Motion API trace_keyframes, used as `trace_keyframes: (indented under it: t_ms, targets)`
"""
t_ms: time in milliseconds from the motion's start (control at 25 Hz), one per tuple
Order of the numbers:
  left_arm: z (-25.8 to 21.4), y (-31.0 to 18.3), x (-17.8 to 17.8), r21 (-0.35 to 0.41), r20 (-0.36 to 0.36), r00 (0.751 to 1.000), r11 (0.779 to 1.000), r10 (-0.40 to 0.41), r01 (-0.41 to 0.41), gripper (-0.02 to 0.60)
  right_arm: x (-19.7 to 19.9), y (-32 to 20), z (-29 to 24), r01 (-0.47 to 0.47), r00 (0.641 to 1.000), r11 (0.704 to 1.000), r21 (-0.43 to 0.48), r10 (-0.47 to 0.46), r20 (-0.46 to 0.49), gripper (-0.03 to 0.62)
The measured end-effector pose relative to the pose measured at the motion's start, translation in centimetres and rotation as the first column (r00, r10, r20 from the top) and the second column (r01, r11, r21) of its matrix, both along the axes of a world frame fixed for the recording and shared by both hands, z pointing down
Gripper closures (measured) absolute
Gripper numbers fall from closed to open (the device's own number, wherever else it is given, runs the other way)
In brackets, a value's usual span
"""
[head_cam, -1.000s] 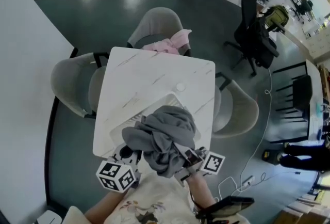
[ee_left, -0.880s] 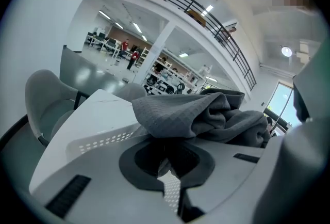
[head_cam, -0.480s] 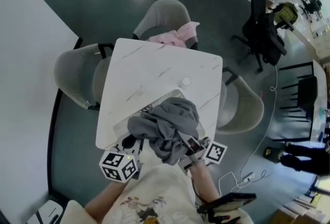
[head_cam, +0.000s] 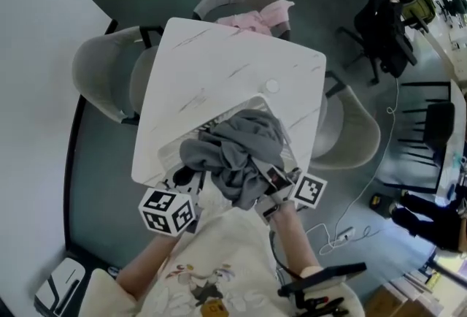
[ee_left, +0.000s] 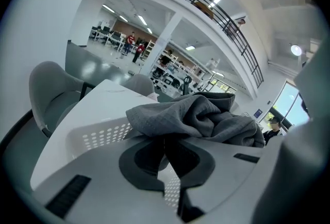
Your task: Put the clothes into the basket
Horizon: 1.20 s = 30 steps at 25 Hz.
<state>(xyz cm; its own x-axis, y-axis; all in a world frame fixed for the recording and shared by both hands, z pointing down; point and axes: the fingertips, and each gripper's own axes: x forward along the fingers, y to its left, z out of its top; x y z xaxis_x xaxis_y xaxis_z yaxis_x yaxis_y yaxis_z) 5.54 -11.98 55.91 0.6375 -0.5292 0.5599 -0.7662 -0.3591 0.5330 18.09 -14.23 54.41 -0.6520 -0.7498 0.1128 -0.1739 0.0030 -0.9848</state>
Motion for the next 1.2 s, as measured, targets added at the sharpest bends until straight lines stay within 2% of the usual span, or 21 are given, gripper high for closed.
trace_keyframes:
  t_ms: [200, 400, 600, 800, 960, 1080, 1200]
  targets:
    - [1.5, 0.8, 0.2, -0.035, 0.012, 1.0, 0.999, 0.004, -0.004, 0.569, -0.9, 0.5, 1.8, 0.029, 0.999, 0.997, -0.066, -0.031, -0.027, 0.349]
    - [2.9, 1.2, 1.2, -0.07, 0.011, 1.0, 0.997, 0.026, -0.026, 0.57, -0.9, 0.5, 3.2, 0.015, 1.0, 0.994, -0.109, -0.017, -0.024, 0.347]
    - [4.5, 0.9, 1.1, -0.097, 0.018, 1.0, 0.995, 0.005, -0.003, 0.57, -1.7, -0.1, 5.1, 0.042, 0.997, 0.987, -0.153, -0.052, -0.057, 0.347]
    - [6.4, 1.1, 0.8, -0.175, -0.031, 0.999, 0.984, -0.024, 0.018, 0.569, -2.2, -0.6, 6.1, 0.062, 0.995, 0.986, -0.156, -0.073, -0.065, 0.347]
    - [7.1, 1.2, 0.5, -0.189, -0.012, 0.999, 0.981, -0.035, 0.032, 0.57, -1.9, -0.5, 7.6, 0.097, 0.977, 0.98, -0.172, -0.126, -0.171, 0.347]
    - [7.1, 0.8, 0.6, -0.19, -0.007, 0.999, 0.981, -0.039, 0.037, 0.57, -2.4, -1.0, 7.7, 0.093, 0.983, 0.98, -0.175, -0.118, -0.138, 0.347]
    - [7.4, 0.4, 0.6, -0.204, -0.019, 0.998, 0.978, -0.058, 0.053, 0.569, -2.2, -1.4, 8.4, 0.089, 0.981, 0.978, -0.188, -0.119, -0.154, 0.347]
